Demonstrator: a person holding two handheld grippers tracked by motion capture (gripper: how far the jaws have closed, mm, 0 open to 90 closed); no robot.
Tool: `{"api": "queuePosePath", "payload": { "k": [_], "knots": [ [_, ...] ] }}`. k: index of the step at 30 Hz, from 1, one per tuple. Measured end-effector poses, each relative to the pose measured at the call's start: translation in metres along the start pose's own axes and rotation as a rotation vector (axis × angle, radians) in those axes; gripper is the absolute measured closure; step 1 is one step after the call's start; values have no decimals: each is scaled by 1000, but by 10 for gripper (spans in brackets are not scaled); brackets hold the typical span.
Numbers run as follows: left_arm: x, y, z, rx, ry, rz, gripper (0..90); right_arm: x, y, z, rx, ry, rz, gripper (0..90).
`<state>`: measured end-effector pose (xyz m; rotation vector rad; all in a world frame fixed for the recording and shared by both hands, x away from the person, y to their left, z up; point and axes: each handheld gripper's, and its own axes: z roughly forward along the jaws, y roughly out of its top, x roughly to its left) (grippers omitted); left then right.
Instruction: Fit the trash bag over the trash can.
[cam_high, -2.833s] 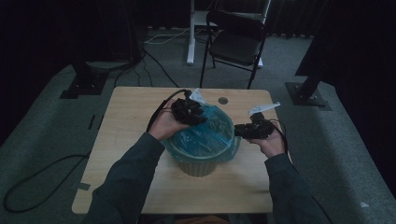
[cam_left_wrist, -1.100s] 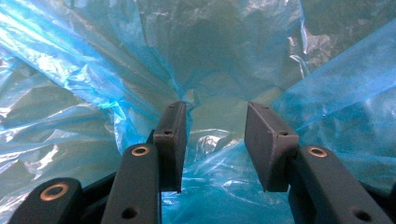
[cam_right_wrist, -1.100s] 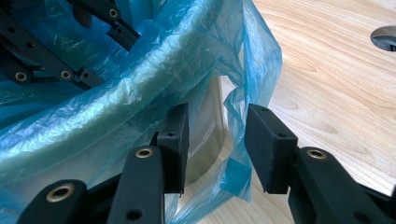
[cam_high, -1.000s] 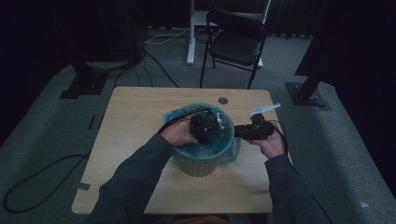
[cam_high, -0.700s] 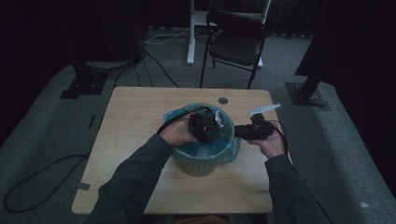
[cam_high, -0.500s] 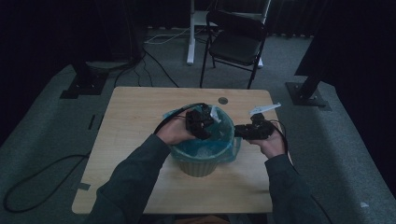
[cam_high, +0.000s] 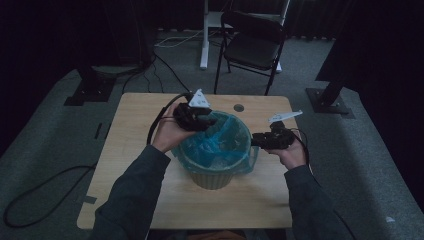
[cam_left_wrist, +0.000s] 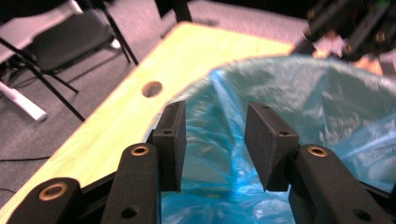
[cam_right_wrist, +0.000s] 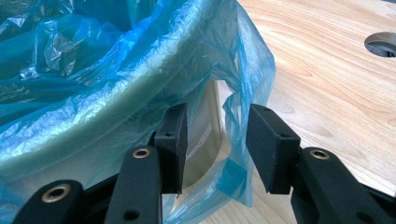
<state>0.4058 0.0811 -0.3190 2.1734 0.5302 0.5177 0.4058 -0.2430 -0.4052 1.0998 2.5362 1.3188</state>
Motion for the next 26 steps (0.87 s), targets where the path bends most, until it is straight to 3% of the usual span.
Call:
{"api": "queuePosePath", "payload": {
  "k": [3,13,26],
  "knots": [
    [7,-8,-10,-39,45,-36,585,-1,0,-1,-4,-3,1,579],
    [33,-53,-27,-86,141,-176,565,-4,-4,-3,-15,-13,7,578],
    [52,-110,-20,-38,192,-307,555,-8,-9,-6,-28,-45,6,574]
  ]
}}
